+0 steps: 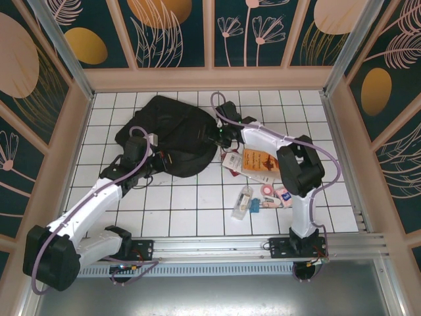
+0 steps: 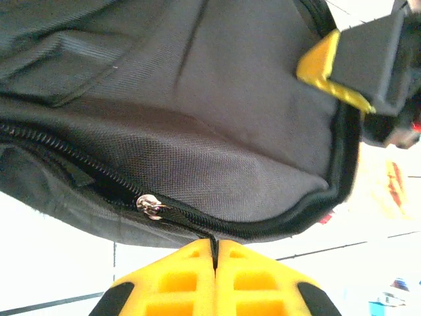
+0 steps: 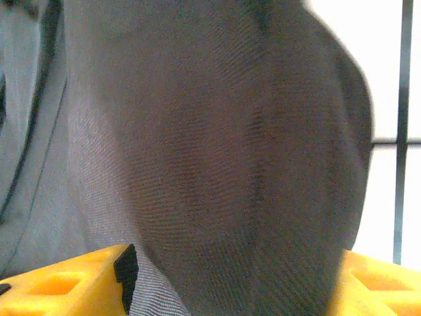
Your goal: Pack books, pencil case, and school supplies into a backpack
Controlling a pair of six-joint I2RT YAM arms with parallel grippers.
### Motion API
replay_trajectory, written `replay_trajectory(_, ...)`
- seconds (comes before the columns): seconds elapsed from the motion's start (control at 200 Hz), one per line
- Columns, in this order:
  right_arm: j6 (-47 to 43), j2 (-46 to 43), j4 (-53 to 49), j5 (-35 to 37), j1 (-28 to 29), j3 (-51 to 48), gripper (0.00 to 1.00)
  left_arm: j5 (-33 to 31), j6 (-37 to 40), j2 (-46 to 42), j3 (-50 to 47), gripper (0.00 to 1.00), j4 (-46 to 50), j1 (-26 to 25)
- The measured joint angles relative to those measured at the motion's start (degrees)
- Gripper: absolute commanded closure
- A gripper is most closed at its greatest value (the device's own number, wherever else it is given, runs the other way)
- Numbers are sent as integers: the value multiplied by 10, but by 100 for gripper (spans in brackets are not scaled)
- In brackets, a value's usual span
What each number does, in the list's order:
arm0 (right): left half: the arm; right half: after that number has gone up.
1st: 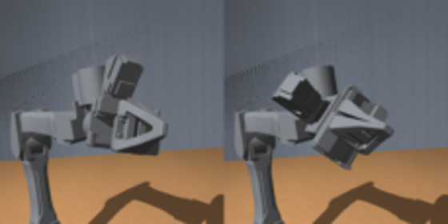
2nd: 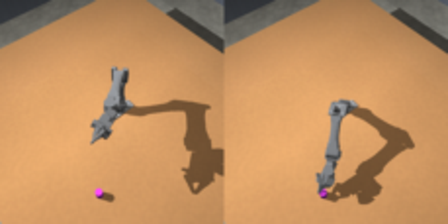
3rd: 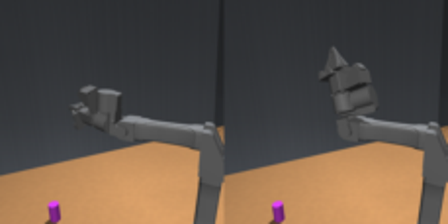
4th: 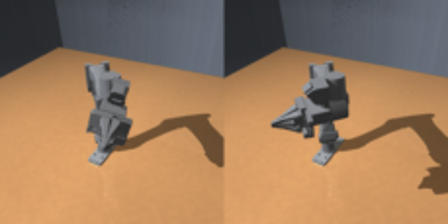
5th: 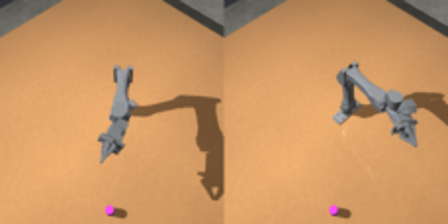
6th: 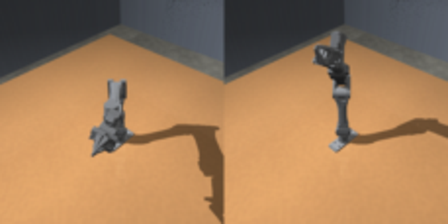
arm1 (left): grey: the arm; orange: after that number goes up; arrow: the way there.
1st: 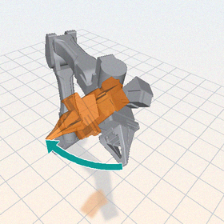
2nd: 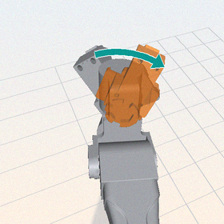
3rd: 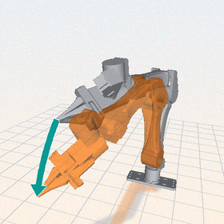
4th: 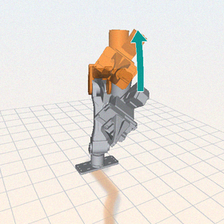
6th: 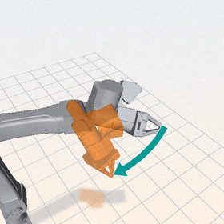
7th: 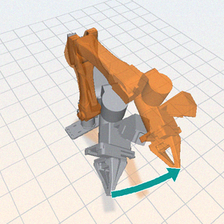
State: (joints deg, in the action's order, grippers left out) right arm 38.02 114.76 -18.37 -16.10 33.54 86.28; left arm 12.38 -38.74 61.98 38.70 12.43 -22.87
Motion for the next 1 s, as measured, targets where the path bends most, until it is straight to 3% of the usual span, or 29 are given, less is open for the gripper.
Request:
replay_trajectory(0.13,-33,7,-21,30,-12,52,22,48,-56,2,-26,100,-55,0)
replay_trajectory(0.22,-50,5,-25,44,-16,76,15,66,-74,7,-28,68,-78,0)
replay_trajectory(0.32,-76,-12,-36,67,-16,68,14,78,-74,7,-20,49,-76,0)
replay_trajectory(0.425,-104,-60,-51,88,-11,28,21,50,-56,-20,5,27,-38,-1)
replay_trajectory(0.701,-121,-143,-67,79,83,12,31,-113,-42,-119,78,22,72,-1)
replay_trajectory(0.996,-120,-53,-95,70,190,82,32,-305,-120,-125,79,23,183,-1)
